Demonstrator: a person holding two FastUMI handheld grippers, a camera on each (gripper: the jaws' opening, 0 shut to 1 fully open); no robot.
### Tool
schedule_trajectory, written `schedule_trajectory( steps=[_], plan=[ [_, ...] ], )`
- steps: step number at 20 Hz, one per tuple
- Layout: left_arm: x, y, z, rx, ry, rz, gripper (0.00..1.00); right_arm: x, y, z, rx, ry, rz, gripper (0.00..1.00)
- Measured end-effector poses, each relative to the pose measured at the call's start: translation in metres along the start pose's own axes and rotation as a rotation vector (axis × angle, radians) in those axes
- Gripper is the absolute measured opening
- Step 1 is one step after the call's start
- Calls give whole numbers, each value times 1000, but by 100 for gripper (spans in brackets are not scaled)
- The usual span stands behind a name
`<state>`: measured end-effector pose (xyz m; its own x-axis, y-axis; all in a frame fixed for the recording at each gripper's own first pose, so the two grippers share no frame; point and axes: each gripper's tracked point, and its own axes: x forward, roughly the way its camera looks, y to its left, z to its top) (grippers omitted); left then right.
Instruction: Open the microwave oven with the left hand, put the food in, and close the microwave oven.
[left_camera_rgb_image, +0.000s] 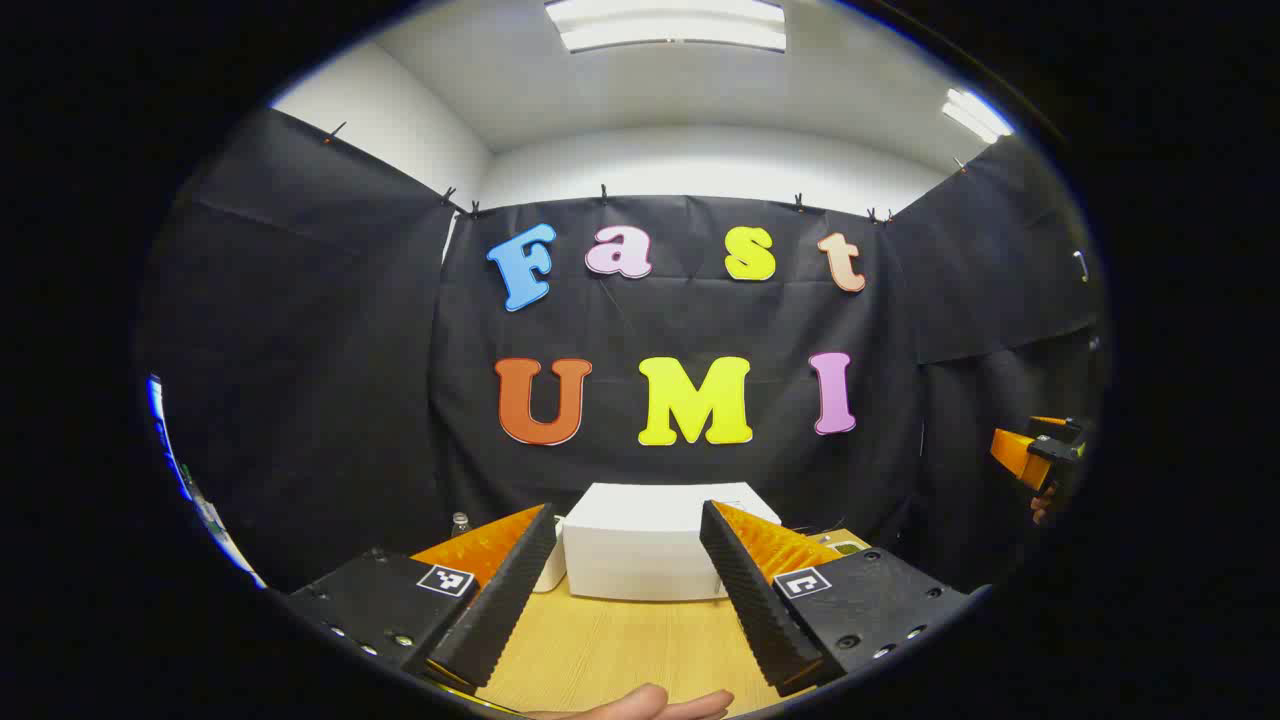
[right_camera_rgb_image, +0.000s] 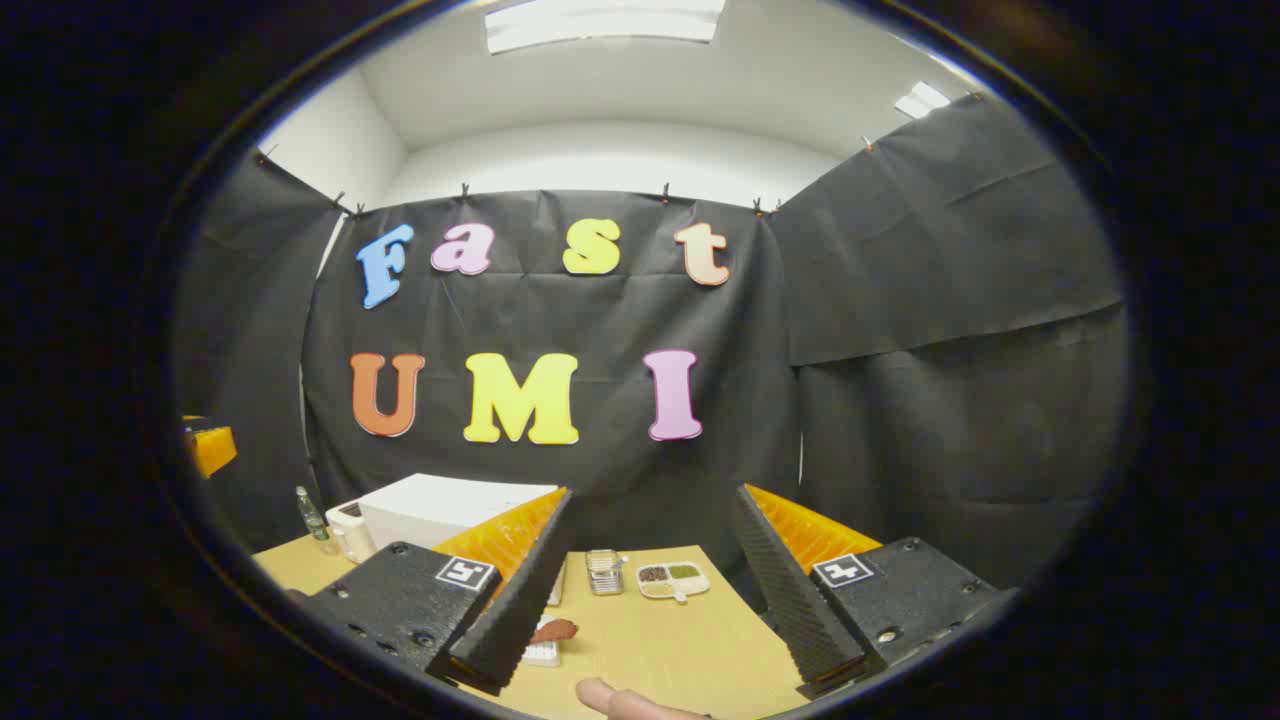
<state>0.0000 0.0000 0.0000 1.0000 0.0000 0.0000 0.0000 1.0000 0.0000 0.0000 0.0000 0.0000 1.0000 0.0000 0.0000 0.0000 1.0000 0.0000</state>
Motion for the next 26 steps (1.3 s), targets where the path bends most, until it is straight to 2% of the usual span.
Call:
schedule_trajectory(
  steps=[5,6,7,8,17,18,19,20,23,26],
  plan=[
    [-3,-19,-2,1,-14,-50,93,3,-15,-3,-10,7,-19,92],
    [-3,-21,1,8,-18,-54,93,4,-18,-5,-8,16,-23,100],
    [-3,-23,1,15,-16,-53,93,5,-19,-7,-8,20,-23,100],
    [-5,-24,-2,18,-13,-52,93,5,-21,-7,-8,18,-24,92],
    [6,-38,-11,1,13,-59,93,6,-28,-13,6,19,-13,92],
    [10,-41,-13,-3,16,-61,93,7,-29,-14,8,20,-11,92],
    [15,-44,-15,-3,17,-66,93,10,-30,-16,6,20,-9,100],
    [19,-49,-17,-2,16,-73,93,12,-31,-16,5,17,-10,92],
    [48,-64,-25,-2,9,-82,93,19,-37,-19,17,9,-17,92],
    [83,-80,-56,-23,38,-94,93,26,-41,-25,30,10,-13,92]
  ],
)
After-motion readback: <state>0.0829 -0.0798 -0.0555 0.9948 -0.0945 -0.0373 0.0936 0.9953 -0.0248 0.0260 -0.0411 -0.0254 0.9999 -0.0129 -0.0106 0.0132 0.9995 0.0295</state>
